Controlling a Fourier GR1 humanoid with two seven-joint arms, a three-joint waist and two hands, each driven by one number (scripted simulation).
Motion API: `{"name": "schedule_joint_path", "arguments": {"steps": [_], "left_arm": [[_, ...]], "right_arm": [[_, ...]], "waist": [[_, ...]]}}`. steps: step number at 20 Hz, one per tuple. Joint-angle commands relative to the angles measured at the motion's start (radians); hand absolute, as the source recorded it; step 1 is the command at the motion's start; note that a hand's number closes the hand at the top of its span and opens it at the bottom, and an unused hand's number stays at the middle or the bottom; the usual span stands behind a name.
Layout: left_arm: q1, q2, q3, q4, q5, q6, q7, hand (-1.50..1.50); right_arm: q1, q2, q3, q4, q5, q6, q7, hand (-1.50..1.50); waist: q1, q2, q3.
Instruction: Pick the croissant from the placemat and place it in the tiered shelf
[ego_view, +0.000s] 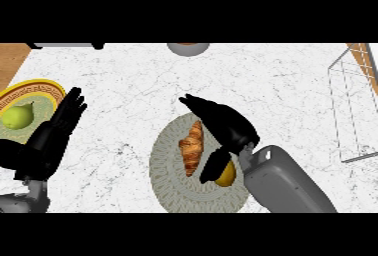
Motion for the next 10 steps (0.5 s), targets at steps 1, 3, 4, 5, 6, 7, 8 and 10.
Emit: {"name": "schedule_joint_path", "arguments": {"steps": [1,3,4,5,6,7,8,10], "left_arm": [[0.017,-0.005,0.016,-0.074,0.002,-0.036,0.072,0.0],[0.016,-0.029,0.022,-0.071,-0.028,-0.016,0.07,0.0],[-0.02,-0.037,0.041,0.021,-0.034,-0.032,0.016,0.0],[-0.028,-0.036,0.037,0.025,-0.024,-0.046,0.015,0.0],[-0.043,-0.003,0.083,0.036,-0.002,-0.07,0.025,0.0],[-0.016,-0.016,0.066,0.003,-0.017,-0.07,0.024,0.0],[0.015,-0.047,0.049,0.0,-0.023,-0.055,0.008,0.0],[-0.017,-0.072,0.038,0.005,-0.056,-0.038,0.024,0.0]], "right_arm": [[-0.012,0.073,0.006,0.029,0.069,0.022,0.037,-1.5],[-0.032,0.108,-0.003,0.106,0.091,0.03,0.002,-1.5],[-0.046,0.1,-0.007,0.108,0.096,0.063,0.023,-1.5],[-0.068,0.112,-0.006,0.16,0.085,0.083,0.022,-1.5],[-0.047,0.112,0.007,0.149,0.092,0.095,0.037,-1.5],[-0.052,0.106,-0.009,0.153,0.085,0.13,0.023,-1.5],[0.016,0.087,0.009,0.122,0.09,0.13,0.039,-1.5],[-0.078,0.142,-0.005,0.174,0.098,0.158,0.09,-1.5]], "waist": [[0.001,-0.001,0.0],[0.002,0.0,0.0],[-0.001,0.001,0.0],[0.0,0.001,0.0],[-0.001,0.001,0.0],[0.0,0.0,0.0],[-0.002,0.0,0.0],[-0.001,0.0,0.0]]}}
